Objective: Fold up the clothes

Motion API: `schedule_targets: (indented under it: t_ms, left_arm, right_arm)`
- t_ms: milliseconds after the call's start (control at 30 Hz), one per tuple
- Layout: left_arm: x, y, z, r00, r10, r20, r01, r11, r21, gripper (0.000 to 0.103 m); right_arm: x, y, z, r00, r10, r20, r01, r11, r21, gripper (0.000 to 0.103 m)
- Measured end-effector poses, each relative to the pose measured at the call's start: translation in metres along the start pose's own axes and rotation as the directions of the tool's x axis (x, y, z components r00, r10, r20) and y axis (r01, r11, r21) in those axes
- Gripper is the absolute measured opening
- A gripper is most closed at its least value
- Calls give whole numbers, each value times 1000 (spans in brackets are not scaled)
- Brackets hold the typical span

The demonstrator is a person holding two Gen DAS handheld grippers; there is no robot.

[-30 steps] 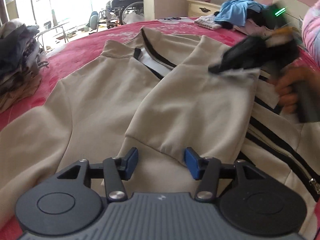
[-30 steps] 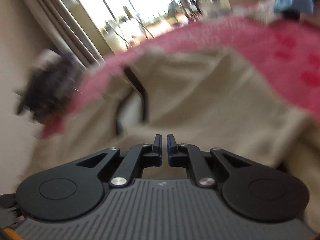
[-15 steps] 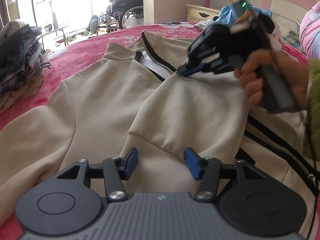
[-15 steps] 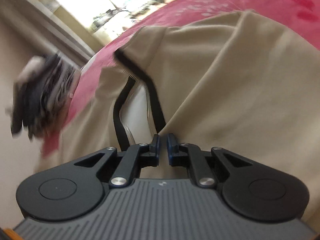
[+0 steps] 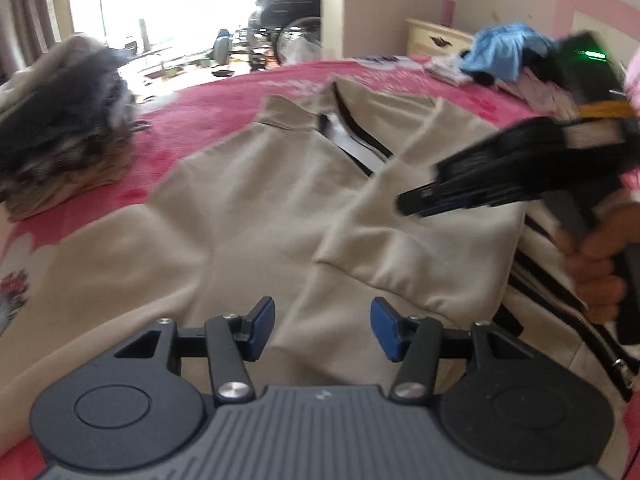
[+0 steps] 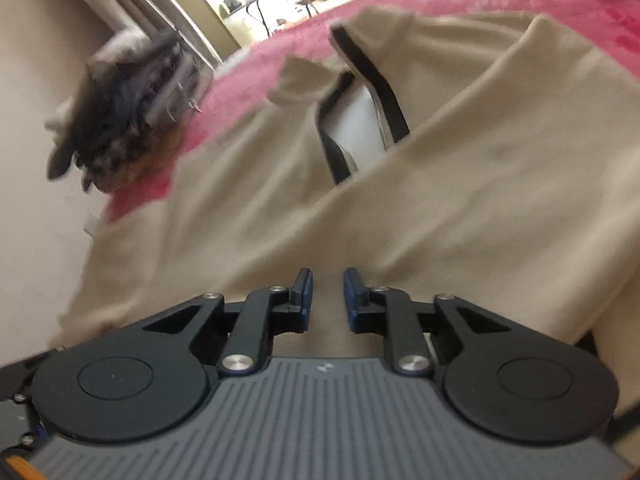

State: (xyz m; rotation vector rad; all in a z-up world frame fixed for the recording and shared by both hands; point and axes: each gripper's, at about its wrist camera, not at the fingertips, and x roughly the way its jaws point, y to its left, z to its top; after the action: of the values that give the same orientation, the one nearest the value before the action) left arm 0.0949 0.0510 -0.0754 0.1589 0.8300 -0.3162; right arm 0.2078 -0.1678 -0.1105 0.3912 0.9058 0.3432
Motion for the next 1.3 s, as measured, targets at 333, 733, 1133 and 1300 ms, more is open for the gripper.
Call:
schedule_targets:
  t_ms: [333,733,1133,1300]
  left_arm:
    - [-52,94,-40,992,106,-70,-126,889,-440,77]
    - [-130,256,-162,947,317,-51,-129,231,-964,84]
    - [-90,350,-224,960,262,-98,-58,-155,-986,81]
    - [-77,357,-226,953,292,-83,-32,-176,-984,55]
  right_arm:
    - [24,52,-61,996,24,-84,-44,969,-242,22]
    - [13,77,-90,995,62,-84,-85,946,-314,48]
    - [18,88,-95,995,64,-81,-87,941,-328,67]
    - [13,90,-93,995,63,-73,-82,951,-298,66]
